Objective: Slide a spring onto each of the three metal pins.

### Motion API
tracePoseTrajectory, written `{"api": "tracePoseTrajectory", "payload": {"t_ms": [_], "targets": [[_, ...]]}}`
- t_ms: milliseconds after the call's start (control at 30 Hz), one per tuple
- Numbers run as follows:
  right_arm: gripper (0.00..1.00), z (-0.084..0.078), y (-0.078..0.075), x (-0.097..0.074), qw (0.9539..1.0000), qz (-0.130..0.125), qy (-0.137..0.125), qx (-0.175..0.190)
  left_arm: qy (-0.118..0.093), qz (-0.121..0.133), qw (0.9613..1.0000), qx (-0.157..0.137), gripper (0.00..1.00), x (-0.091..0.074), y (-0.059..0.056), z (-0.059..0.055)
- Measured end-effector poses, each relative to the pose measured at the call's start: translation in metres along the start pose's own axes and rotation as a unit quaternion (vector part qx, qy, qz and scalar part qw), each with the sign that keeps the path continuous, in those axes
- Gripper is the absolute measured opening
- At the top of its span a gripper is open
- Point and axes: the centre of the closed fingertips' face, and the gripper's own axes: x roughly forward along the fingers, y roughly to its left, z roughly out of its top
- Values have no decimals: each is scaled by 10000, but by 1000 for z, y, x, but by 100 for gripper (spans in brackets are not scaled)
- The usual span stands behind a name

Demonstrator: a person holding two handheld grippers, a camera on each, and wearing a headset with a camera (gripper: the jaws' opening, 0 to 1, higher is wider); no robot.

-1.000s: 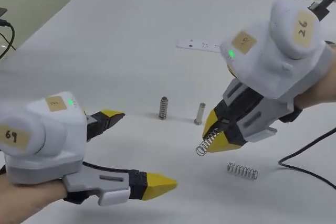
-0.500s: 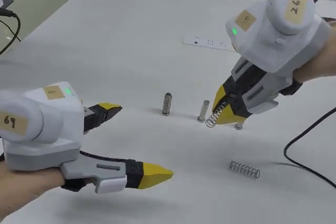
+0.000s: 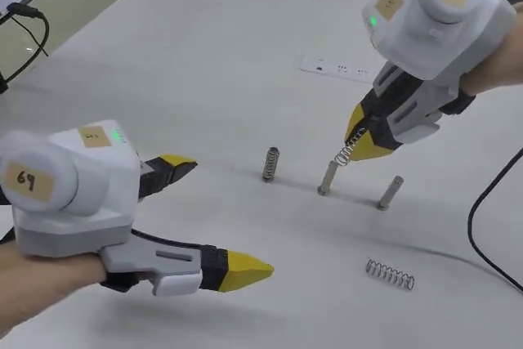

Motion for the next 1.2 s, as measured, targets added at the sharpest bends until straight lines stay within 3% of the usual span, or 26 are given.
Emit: {"api": "tracePoseTrajectory", "payload": {"t_ms": [367,1200], "targets": [[8,-5,-9,10,9994,109,259,-181,3,58,10000,-55,94,0,7,-1],[8,-17,-14,27,9985,298,435,-139,6,51,9999,-123,93,1,8,-1]]}}
